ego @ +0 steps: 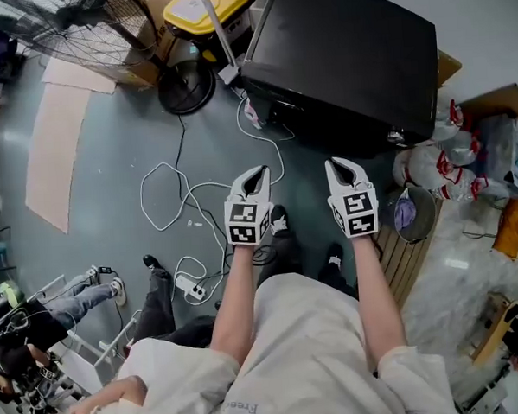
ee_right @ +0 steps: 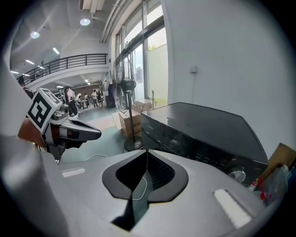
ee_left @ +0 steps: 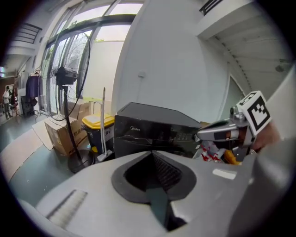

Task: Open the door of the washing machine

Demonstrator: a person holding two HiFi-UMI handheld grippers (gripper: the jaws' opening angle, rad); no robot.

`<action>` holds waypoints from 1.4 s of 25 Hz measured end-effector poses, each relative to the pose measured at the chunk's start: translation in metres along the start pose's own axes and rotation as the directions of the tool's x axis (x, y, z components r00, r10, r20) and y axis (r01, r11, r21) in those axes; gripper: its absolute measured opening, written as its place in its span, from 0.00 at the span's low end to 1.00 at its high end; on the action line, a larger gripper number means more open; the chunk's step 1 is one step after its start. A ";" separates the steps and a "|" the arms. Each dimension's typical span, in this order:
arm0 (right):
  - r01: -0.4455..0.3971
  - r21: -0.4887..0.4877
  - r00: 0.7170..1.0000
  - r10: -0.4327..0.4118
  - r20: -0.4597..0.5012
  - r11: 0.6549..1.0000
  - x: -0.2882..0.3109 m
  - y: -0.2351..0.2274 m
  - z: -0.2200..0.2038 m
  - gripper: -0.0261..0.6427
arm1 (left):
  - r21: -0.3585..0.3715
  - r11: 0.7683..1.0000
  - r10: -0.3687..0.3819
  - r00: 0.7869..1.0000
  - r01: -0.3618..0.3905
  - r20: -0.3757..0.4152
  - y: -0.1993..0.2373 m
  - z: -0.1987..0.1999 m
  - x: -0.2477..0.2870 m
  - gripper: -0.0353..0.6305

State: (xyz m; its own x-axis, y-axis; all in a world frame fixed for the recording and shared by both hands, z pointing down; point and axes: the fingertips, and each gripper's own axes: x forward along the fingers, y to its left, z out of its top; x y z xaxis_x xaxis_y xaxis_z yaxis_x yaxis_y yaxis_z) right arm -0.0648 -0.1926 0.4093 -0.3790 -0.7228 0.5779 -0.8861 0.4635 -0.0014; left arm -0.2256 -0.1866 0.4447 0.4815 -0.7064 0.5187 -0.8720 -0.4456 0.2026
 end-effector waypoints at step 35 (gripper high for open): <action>-0.084 -0.607 0.952 -0.116 -0.282 0.791 0.210 -0.038 -0.093 0.28 | 0.399 0.778 -0.337 0.858 0.486 -0.388 0.075 -0.120 0.277 0.39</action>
State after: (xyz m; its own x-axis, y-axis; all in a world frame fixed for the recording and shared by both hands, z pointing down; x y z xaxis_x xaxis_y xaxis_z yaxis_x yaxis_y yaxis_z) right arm -0.0859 -0.3140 0.6063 -0.1832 -0.5971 0.7810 -0.5068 0.7381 0.4454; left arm -0.1676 -0.3500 0.7032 0.6730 -0.2425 0.6988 -0.4091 -0.9091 0.0786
